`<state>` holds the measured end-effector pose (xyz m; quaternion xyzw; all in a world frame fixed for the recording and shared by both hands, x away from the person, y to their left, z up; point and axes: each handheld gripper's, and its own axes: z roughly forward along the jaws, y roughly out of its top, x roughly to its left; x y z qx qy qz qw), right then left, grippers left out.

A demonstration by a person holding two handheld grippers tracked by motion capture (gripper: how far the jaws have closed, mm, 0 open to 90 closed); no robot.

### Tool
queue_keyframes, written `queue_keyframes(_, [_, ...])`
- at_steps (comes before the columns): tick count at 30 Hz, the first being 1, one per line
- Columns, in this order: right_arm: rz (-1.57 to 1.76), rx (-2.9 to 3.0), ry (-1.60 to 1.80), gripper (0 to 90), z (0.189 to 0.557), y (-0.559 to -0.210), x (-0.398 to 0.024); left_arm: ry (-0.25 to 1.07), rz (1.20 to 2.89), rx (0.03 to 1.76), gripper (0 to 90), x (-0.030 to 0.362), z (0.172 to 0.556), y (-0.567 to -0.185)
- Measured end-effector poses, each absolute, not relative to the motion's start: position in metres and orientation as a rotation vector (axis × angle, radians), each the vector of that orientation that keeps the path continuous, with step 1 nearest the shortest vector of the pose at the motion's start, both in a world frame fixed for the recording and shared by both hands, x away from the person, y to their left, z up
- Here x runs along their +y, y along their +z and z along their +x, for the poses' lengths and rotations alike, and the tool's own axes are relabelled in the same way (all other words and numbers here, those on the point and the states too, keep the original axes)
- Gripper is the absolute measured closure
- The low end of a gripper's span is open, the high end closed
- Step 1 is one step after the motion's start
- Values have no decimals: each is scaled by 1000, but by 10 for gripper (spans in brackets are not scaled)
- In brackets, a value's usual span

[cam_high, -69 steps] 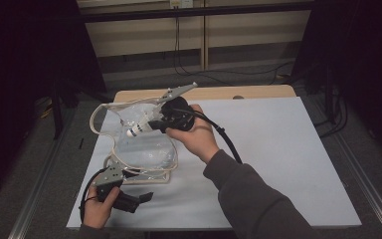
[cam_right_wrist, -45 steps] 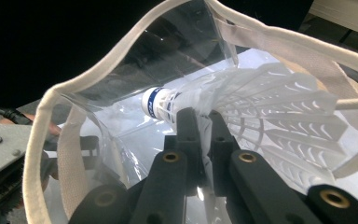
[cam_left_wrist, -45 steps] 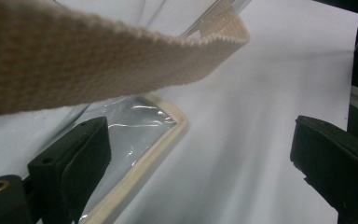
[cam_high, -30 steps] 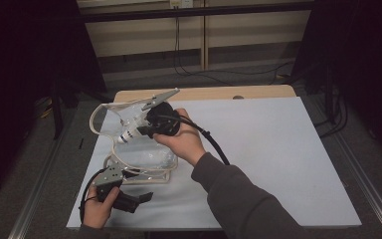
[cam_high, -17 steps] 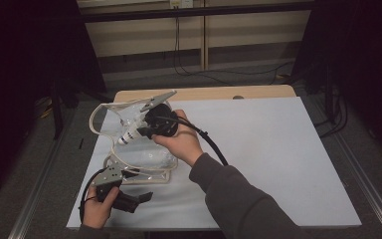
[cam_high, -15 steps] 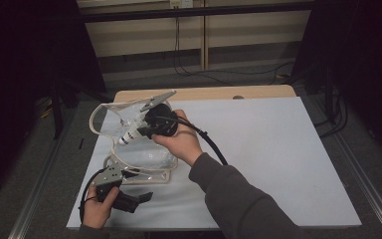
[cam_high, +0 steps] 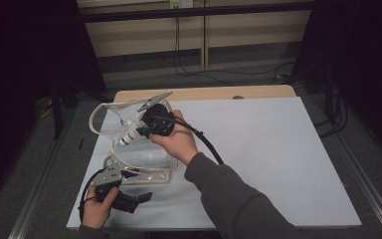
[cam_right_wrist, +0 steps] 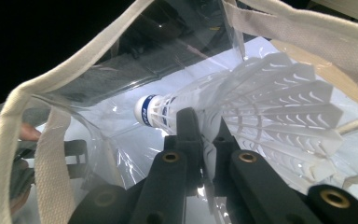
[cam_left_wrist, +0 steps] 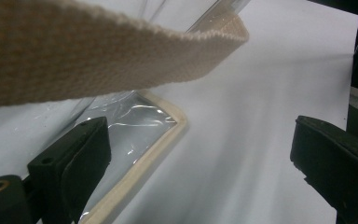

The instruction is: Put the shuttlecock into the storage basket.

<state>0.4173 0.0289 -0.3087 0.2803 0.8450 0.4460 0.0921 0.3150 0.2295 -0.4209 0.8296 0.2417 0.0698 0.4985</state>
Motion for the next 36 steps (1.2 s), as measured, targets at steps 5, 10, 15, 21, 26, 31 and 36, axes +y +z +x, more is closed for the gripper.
queue_keyframes(5, [841,2520,1307,877,420,-313,34,167,2005,582,50,230,315,-421])
queue_keyframes(10, [854,2525,1297,876,419,-315,40,170,2010,580,50,231,315,-420])
queue_keyframes(15, [852,2532,1278,877,420,-317,43,171,2014,579,50,231,315,-420])
queue_keyframes(21, [855,2550,1245,876,422,-321,48,171,2009,581,50,231,314,-421])
queue_keyframes(26, [853,2551,1235,877,422,-320,51,171,2007,581,50,231,314,-420])
queue_keyframes(31, [854,2543,1247,877,421,-317,55,167,2009,580,50,231,314,-420])
queue_keyframes(36, [858,2550,1242,881,422,-321,62,162,2005,581,50,231,313,-420])
